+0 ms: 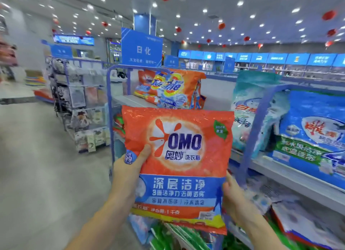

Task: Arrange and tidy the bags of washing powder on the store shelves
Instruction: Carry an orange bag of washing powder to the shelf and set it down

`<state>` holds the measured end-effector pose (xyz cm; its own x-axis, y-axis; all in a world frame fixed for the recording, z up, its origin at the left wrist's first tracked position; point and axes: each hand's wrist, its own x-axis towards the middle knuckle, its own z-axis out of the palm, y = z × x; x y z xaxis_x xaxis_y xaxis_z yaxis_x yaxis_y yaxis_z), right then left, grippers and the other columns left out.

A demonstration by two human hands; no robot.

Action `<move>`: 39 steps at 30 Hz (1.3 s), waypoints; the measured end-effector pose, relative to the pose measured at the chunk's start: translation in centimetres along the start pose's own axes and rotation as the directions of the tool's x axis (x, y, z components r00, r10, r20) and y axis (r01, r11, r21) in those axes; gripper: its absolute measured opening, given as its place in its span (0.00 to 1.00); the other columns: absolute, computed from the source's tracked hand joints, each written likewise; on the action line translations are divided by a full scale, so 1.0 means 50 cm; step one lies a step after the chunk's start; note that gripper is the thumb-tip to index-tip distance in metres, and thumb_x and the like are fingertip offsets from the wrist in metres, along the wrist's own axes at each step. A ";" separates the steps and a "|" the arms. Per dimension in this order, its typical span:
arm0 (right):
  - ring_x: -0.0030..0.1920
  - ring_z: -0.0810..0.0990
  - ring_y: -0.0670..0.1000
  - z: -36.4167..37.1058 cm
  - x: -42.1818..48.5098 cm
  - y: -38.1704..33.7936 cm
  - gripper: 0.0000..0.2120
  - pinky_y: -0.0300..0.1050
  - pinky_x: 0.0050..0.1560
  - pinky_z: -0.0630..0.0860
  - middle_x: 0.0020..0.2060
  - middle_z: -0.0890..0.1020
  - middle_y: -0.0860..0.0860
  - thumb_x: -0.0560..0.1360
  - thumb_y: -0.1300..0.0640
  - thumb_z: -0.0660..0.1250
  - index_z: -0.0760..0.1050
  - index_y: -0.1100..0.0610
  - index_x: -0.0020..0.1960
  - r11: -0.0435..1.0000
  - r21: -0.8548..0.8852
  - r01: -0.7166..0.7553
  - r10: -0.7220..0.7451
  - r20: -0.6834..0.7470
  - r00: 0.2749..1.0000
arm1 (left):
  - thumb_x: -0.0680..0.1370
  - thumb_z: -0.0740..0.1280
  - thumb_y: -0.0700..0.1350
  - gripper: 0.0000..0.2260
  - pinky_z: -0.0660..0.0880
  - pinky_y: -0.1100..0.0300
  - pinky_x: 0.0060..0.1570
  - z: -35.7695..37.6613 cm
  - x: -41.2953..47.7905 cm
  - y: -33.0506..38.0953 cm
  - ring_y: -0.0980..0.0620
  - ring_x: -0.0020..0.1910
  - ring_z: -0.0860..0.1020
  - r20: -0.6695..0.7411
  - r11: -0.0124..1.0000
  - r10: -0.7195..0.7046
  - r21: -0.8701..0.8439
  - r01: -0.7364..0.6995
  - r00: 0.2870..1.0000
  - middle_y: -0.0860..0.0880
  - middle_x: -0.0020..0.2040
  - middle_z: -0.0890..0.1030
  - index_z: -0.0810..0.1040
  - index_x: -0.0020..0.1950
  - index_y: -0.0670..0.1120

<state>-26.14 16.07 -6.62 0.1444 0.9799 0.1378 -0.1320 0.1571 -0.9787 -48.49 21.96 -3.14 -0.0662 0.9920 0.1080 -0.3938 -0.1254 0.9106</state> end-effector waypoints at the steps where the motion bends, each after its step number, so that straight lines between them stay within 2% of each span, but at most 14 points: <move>1: 0.47 0.84 0.44 0.023 0.028 0.025 0.43 0.41 0.46 0.79 0.46 0.85 0.46 0.57 0.44 0.81 0.68 0.61 0.65 0.999 -0.034 -0.003 0.004 0.033 0.999 | 0.53 0.80 0.55 0.23 0.79 0.44 0.51 -0.023 0.037 0.010 0.41 0.43 0.83 -0.011 1.000 0.004 -0.002 -0.004 1.000 0.43 0.41 0.85 0.82 0.42 0.45; 3: 0.55 0.81 0.55 0.078 0.073 0.047 0.50 0.57 0.57 0.76 0.53 0.83 0.53 0.49 0.35 0.80 0.71 0.58 0.63 0.995 -0.098 -0.010 0.012 0.027 1.000 | 0.57 0.77 0.55 0.19 0.80 0.48 0.47 -0.054 0.100 0.026 0.43 0.39 0.83 -0.007 1.000 0.000 0.002 0.000 1.000 0.45 0.37 0.85 0.81 0.41 0.45; 6: 0.50 0.82 0.58 0.144 0.158 0.058 0.41 0.59 0.56 0.76 0.49 0.83 0.59 0.51 0.32 0.78 0.76 0.60 0.53 0.987 -0.151 0.055 -0.066 -0.065 0.996 | 0.70 0.72 0.49 0.09 0.78 0.63 0.31 -0.085 0.193 0.036 0.53 0.29 0.82 -0.013 1.000 -0.006 0.007 0.006 1.000 0.48 0.34 0.84 0.79 0.41 0.44; 9: 0.50 0.81 0.62 0.195 0.245 0.066 0.40 0.62 0.56 0.75 0.48 0.82 0.62 0.51 0.30 0.76 0.77 0.59 0.50 0.980 -0.172 0.099 -0.122 -0.128 0.984 | 0.68 0.73 0.51 0.13 0.80 0.55 0.41 -0.107 0.293 0.040 0.47 0.37 0.84 0.033 0.998 -0.056 -0.039 0.057 0.998 0.42 0.42 0.85 0.80 0.45 0.43; 12: 0.49 0.81 0.65 0.233 0.330 0.070 0.40 0.65 0.56 0.75 0.46 0.83 0.62 0.50 0.32 0.77 0.77 0.61 0.50 0.983 -0.127 0.130 -0.151 -0.173 0.973 | 0.71 0.71 0.51 0.12 0.80 0.56 0.38 -0.120 0.402 0.035 0.48 0.36 0.84 0.076 0.998 -0.058 -0.010 0.059 0.995 0.44 0.40 0.85 0.80 0.47 0.43; 17: 0.40 0.84 0.57 0.281 0.489 0.068 0.41 0.54 0.43 0.82 0.40 0.85 0.57 0.43 0.31 0.77 0.80 0.59 0.46 0.981 -0.093 0.172 -0.187 -0.188 0.964 | 0.63 0.70 0.58 0.20 0.79 0.48 0.49 -0.128 0.596 0.049 0.45 0.42 0.84 0.238 0.995 -0.045 0.097 0.022 0.970 0.44 0.43 0.85 0.79 0.47 0.46; 20: 0.34 0.84 0.53 0.308 0.605 0.058 0.27 0.44 0.32 0.80 0.35 0.85 0.54 0.58 0.43 0.77 0.79 0.62 0.46 0.976 -0.040 0.213 -0.217 -0.222 0.951 | 0.64 0.68 0.55 0.20 0.80 0.59 0.38 -0.128 0.721 0.067 0.53 0.36 0.84 0.364 0.993 -0.004 0.114 -0.040 0.932 0.51 0.38 0.85 0.76 0.51 0.46; 22: 0.33 0.83 0.52 0.328 0.682 0.048 0.25 0.44 0.33 0.79 0.35 0.85 0.54 0.61 0.43 0.75 0.78 0.63 0.46 0.967 -0.021 0.253 -0.251 -0.224 0.942 | 0.60 0.75 0.58 0.28 0.80 0.59 0.35 -0.131 0.808 0.077 0.51 0.38 0.84 0.422 0.994 0.013 0.090 -0.056 0.907 0.50 0.42 0.86 0.75 0.55 0.46; 24: 0.34 0.83 0.52 0.350 0.754 0.035 0.29 0.42 0.33 0.79 0.34 0.84 0.53 0.58 0.39 0.75 0.78 0.62 0.44 0.961 -0.026 0.276 -0.274 -0.238 0.932 | 0.50 0.80 0.63 0.41 0.81 0.55 0.41 -0.143 0.904 0.077 0.48 0.45 0.84 0.421 0.996 0.043 0.055 -0.073 0.906 0.47 0.49 0.85 0.75 0.58 0.47; 27: 0.31 0.82 0.49 0.379 0.854 0.023 0.27 0.44 0.33 0.78 0.31 0.83 0.50 0.59 0.39 0.74 0.77 0.61 0.43 0.952 -0.027 0.306 -0.302 -0.256 0.918 | 0.48 0.78 0.69 0.48 0.77 0.47 0.56 -0.160 1.025 0.066 0.46 0.55 0.81 0.410 0.986 0.040 0.133 -0.103 0.911 0.45 0.59 0.81 0.73 0.63 0.48; 30: 0.32 0.82 0.48 0.407 0.946 0.015 0.42 0.43 0.33 0.80 0.32 0.83 0.48 0.42 0.28 0.75 0.78 0.58 0.42 0.945 -0.046 0.325 -0.322 -0.325 0.889 | 0.48 0.72 0.75 0.43 0.76 0.46 0.56 -0.160 1.120 0.043 0.48 0.49 0.82 0.470 0.960 -0.013 0.252 -0.120 0.883 0.48 0.51 0.84 0.78 0.54 0.51; 34: 0.33 0.82 0.49 0.431 1.061 0.018 0.39 0.43 0.34 0.80 0.32 0.83 0.48 0.40 0.27 0.75 0.78 0.54 0.39 0.936 -0.067 0.345 -0.342 -0.397 0.852 | 0.51 0.70 0.76 0.39 0.79 0.52 0.48 -0.137 1.245 0.032 0.49 0.46 0.84 0.538 0.959 -0.021 0.250 -0.135 0.842 0.50 0.48 0.85 0.78 0.55 0.54; 37: 0.33 0.81 0.48 0.463 1.142 0.023 0.24 0.47 0.38 0.79 0.31 0.82 0.47 0.52 0.32 0.75 0.79 0.50 0.35 0.921 -0.137 0.364 -0.387 -0.432 0.815 | 0.70 0.65 0.66 0.27 0.80 0.59 0.41 -0.124 1.359 0.026 0.53 0.42 0.83 0.583 0.959 0.011 0.223 -0.173 0.812 0.50 0.47 0.85 0.76 0.60 0.49; 39: 0.30 0.80 0.43 0.481 1.204 0.033 0.12 0.44 0.38 0.78 0.31 0.81 0.47 0.68 0.46 0.71 0.76 0.54 0.37 0.906 -0.164 0.391 -0.419 -0.488 0.766 | 0.78 0.59 0.57 0.18 0.80 0.60 0.40 -0.121 1.440 0.015 0.55 0.41 0.83 0.616 0.961 0.004 0.214 -0.173 0.787 0.51 0.46 0.84 0.75 0.60 0.48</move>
<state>-41.26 78.26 3.71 0.6445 0.6244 0.4413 0.0975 0.5053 -0.8574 -59.10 93.16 2.90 0.5113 0.7915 0.3349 -0.1706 -0.2884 0.9422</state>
